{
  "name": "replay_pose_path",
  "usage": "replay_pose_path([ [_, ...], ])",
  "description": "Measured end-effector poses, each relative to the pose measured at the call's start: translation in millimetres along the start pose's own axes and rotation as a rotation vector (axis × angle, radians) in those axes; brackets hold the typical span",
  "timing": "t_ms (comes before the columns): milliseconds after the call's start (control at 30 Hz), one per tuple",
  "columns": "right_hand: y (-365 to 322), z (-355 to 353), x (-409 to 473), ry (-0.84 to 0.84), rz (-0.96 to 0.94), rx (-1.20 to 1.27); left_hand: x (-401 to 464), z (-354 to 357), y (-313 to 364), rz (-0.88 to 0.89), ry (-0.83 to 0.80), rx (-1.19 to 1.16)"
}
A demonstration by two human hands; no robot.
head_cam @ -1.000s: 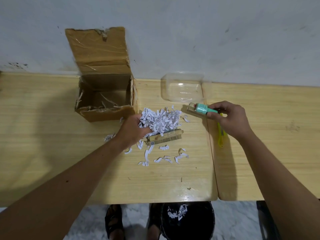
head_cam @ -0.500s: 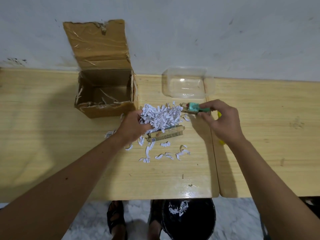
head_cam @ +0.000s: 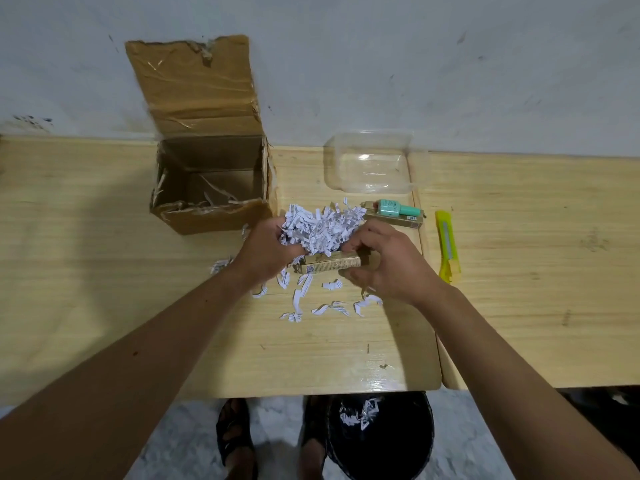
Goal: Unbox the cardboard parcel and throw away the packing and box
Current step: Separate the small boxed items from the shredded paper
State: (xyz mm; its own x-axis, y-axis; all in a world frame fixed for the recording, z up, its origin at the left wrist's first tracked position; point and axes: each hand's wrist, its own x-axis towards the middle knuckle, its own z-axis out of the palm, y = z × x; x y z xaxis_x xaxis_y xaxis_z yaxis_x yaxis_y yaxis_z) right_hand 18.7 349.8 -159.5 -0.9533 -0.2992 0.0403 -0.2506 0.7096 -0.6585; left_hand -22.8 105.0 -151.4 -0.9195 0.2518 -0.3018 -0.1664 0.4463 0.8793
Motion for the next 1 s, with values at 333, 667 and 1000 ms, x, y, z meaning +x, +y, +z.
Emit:
replay_pose_path([
  [333,-9,-8,-14,-0.025,-0.004,-0.017,-1,-2,-4,0.031,0.019,0.064],
  [667,7,-80,-52,0.247,0.095,0.016,1,0,-2,0.01,0.011,0.095],
  [1000,57,-70,-29,0.197,0.263,-0.182,5,1,-7,-0.07,0.03,0.053],
])
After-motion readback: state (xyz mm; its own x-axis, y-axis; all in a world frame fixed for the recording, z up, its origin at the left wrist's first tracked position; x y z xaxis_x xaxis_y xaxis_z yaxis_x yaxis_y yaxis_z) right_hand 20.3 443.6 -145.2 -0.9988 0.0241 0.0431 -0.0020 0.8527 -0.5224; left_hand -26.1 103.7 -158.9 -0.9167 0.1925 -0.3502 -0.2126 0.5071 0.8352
